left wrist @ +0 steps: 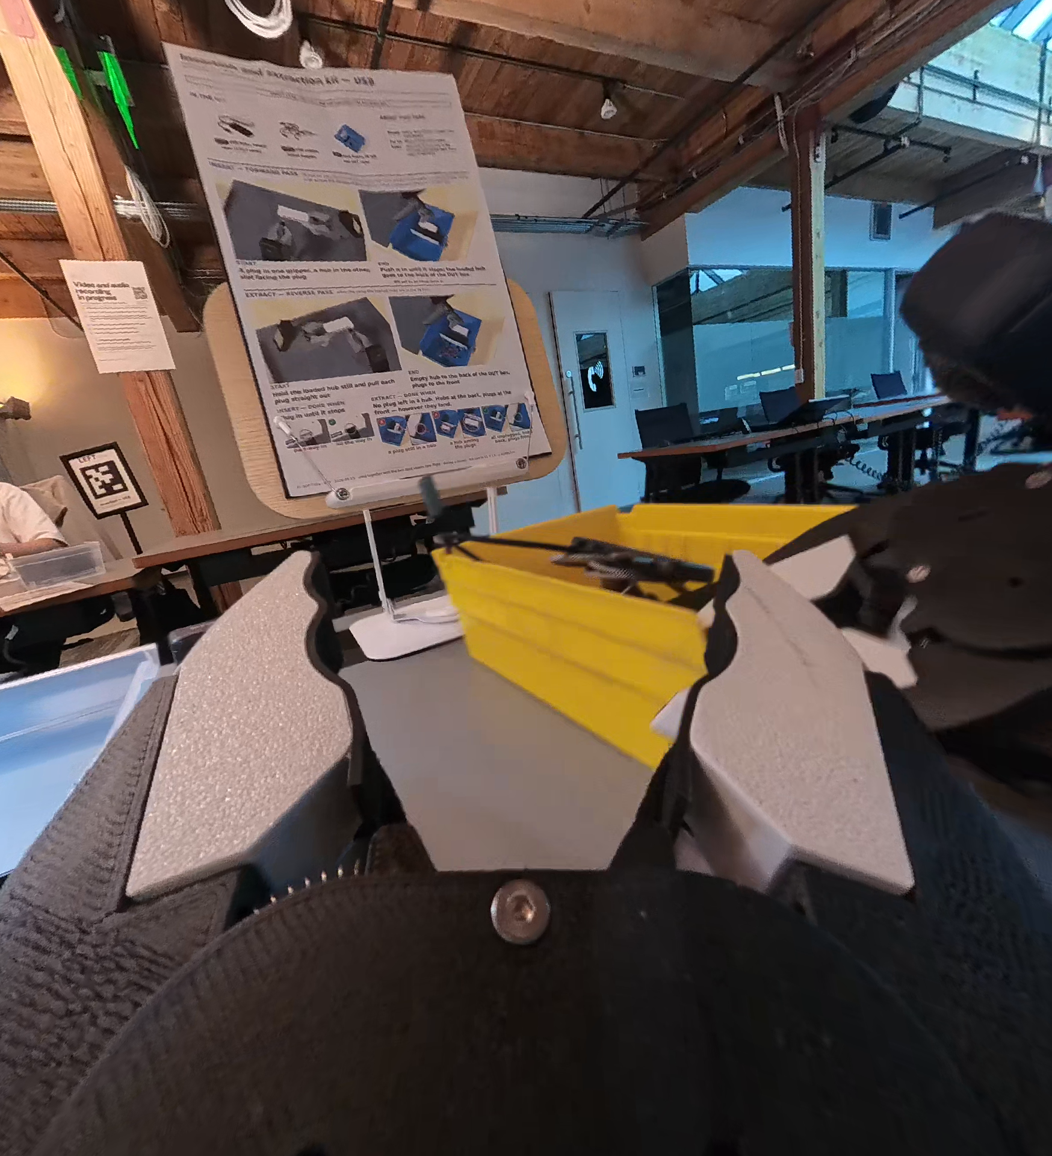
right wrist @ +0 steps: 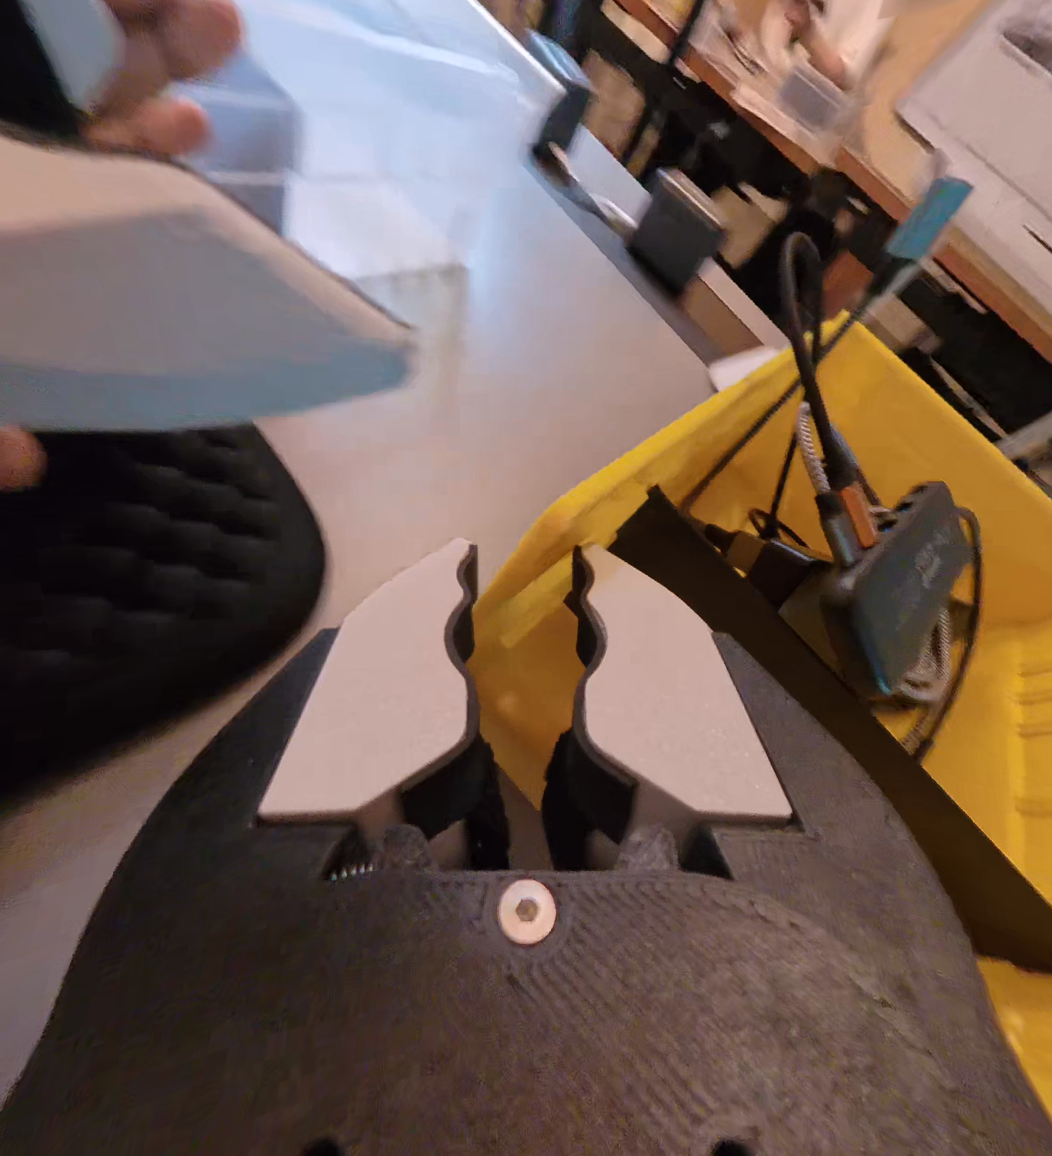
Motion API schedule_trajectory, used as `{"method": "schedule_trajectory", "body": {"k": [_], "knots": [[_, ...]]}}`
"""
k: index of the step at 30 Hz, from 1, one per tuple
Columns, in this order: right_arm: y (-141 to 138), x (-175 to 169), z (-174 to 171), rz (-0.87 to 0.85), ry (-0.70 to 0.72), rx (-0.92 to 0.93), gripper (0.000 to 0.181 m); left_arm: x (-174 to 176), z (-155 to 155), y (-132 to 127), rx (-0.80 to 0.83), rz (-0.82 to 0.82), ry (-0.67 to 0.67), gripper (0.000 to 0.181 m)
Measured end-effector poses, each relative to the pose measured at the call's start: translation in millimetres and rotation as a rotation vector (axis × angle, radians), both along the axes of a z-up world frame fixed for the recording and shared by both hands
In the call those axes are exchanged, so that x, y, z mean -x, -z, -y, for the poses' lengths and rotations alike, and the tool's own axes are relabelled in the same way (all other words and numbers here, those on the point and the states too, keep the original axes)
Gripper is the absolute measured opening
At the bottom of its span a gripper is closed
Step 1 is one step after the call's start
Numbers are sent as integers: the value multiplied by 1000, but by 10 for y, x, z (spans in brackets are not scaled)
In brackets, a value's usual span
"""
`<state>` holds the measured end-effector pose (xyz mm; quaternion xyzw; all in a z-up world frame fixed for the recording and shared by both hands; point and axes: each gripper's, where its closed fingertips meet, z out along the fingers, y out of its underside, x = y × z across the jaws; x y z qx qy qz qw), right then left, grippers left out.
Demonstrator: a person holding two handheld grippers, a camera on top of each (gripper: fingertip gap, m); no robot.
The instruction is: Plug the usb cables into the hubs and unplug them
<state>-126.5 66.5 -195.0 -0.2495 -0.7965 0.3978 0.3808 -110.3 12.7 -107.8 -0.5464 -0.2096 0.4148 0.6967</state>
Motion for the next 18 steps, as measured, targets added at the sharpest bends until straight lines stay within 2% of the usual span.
{"method": "schedule_trajectory", "body": {"k": [3, 5, 7, 9, 11, 13, 16, 18], "knots": [[-57, -185, 496, 43, -294, 172, 32, -38, 131, -126, -62, -57, -39, 113], [-342, -346, 634, 6, -431, 420, 35, -94, 217, -238, -104, -120, -64, 111], [-595, -362, 525, -107, -422, 560, 35, -124, 246, -283, -114, -151, -77, 109], [-686, -334, 352, -234, -366, 536, 35, -105, 212, -243, -72, -142, -88, 108], [-639, -315, 241, -264, -318, 462, 35, -82, 189, -197, -10, -141, -114, 105], [-529, -323, 213, -216, -300, 419, 35, -72, 188, -181, 16, -137, -132, 98], [-361, -358, 225, -154, -303, 380, 35, 39, 204, -56, 48, -2, -157, 84], [-250, -365, 238, -103, -305, 352, 35, 130, 180, 131, 131, 119, -175, 83]]}}
